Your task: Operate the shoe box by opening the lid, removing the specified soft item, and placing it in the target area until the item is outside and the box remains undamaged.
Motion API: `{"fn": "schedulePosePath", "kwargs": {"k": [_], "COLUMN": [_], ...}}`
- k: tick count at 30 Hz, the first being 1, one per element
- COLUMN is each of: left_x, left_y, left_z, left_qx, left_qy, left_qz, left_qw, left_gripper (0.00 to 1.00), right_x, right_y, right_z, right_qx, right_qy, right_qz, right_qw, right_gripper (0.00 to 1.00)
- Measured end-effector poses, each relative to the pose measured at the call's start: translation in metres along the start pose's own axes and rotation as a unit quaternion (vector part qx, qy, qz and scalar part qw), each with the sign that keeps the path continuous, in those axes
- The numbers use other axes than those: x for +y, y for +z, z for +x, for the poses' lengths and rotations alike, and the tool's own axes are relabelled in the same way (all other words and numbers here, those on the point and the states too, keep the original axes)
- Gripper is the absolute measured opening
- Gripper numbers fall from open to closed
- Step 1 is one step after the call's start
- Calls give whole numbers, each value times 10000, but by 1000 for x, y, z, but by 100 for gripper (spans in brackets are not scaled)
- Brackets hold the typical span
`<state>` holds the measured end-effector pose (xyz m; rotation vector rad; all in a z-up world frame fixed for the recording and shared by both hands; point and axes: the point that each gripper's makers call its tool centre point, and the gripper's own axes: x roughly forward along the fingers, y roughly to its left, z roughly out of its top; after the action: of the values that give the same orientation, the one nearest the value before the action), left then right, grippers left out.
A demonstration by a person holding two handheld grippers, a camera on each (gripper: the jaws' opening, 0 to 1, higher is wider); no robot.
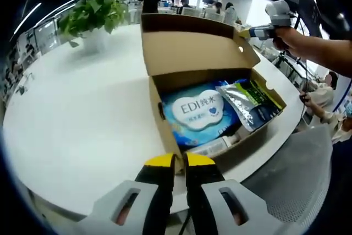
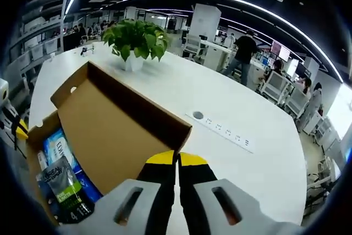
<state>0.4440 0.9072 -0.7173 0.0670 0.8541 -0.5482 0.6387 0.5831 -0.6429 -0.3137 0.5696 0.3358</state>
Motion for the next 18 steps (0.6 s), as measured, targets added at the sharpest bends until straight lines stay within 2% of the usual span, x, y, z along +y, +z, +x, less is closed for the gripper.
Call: {"fn": "schedulePosePath", "kwargs": {"k": [18], "left_x": [1], "left_y": [0], "left_z": [2], "left_qx": [-24], "left_qy": [-9], "left_qz": [-10], "left_qw": [10000], "left_gripper": [4], "right_x": [-2], "right_y": [-20], "right_z": [32], "right_qx": [375], "right_qy": [113], "right_qz": [57], "right_qw": [9992], "right_gripper": [0]}}
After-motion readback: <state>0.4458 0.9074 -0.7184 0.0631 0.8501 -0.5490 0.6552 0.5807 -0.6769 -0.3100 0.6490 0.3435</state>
